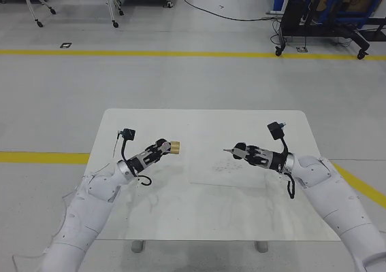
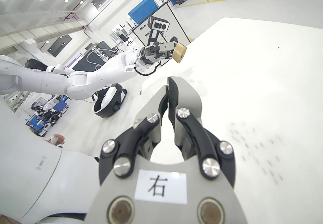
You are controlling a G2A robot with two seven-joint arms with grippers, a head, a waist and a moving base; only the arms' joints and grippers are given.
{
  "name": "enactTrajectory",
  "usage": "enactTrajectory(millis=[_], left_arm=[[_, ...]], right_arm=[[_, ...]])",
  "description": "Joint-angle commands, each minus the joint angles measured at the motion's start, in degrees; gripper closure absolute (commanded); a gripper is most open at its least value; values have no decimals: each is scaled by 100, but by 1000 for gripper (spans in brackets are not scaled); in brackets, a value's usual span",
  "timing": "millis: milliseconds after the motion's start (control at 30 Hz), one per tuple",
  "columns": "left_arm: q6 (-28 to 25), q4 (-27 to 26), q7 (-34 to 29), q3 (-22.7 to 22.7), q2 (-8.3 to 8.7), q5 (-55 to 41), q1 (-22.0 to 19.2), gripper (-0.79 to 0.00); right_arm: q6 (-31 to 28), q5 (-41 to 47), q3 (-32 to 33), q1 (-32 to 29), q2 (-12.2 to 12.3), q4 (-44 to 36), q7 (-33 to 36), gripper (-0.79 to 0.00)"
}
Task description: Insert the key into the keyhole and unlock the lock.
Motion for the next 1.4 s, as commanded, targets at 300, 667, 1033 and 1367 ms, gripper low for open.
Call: enactTrajectory(millis=[300,667,1033,1367], left_arm=[[420,947,-1519,361,-351,-5046,-220,0],[557,1203,-1653,331,-415,-5682,-245,0],[1139,1145,-1543,872,-680,-6022,-34,0],[1320,1591,-2250,943,-975,-7436,-201,0]], right_arm=[[458,-538,314,-290,-3,-856,-1061,0],[584,-690,340,-284,-23,-945,-1284,0],[622,-768,-749,-52,-352,-1287,-1425,0],[361,-545,-1361,452,-606,-853,-1211,0]])
